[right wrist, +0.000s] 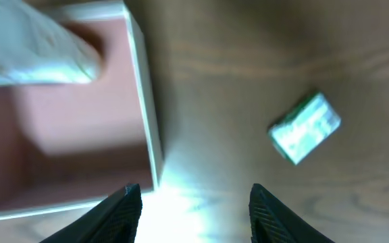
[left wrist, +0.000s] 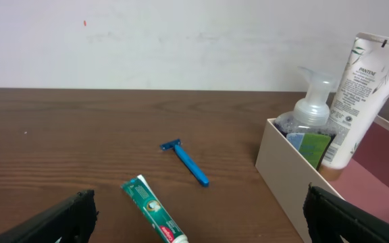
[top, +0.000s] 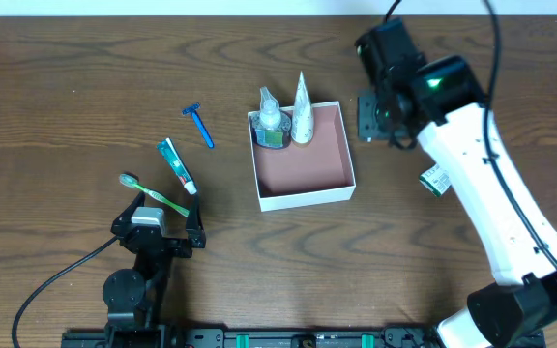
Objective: Pack container
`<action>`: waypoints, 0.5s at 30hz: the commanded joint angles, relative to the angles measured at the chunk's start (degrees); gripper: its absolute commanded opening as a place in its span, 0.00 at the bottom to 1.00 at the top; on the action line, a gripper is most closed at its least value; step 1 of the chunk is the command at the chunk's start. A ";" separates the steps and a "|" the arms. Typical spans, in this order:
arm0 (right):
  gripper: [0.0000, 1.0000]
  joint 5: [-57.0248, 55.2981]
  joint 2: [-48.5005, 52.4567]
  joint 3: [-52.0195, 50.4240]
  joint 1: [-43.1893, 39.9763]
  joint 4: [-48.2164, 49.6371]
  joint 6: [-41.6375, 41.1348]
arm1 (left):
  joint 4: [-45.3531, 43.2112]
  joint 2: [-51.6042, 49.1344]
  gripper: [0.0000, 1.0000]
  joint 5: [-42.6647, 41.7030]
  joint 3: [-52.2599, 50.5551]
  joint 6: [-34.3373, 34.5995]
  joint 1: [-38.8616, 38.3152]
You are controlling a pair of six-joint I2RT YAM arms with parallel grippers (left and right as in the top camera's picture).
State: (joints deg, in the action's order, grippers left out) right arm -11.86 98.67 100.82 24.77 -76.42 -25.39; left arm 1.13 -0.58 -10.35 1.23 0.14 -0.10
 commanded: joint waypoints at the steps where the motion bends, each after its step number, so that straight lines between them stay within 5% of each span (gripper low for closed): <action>1: 0.52 0.81 0.92 -6.88 0.20 2.16 -2.08 | 1.95 0.35 0.98 -1.01 -1.01 -0.33 0.20; 15: 0.51 5.88 0.92 -23.10 1.16 19.54 -1.53 | 1.92 0.35 0.98 -1.01 -1.01 -0.33 0.20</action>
State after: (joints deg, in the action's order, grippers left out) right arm -6.42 99.70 79.09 25.36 -57.80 -26.52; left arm 1.13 -0.58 -10.35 1.23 0.14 -0.10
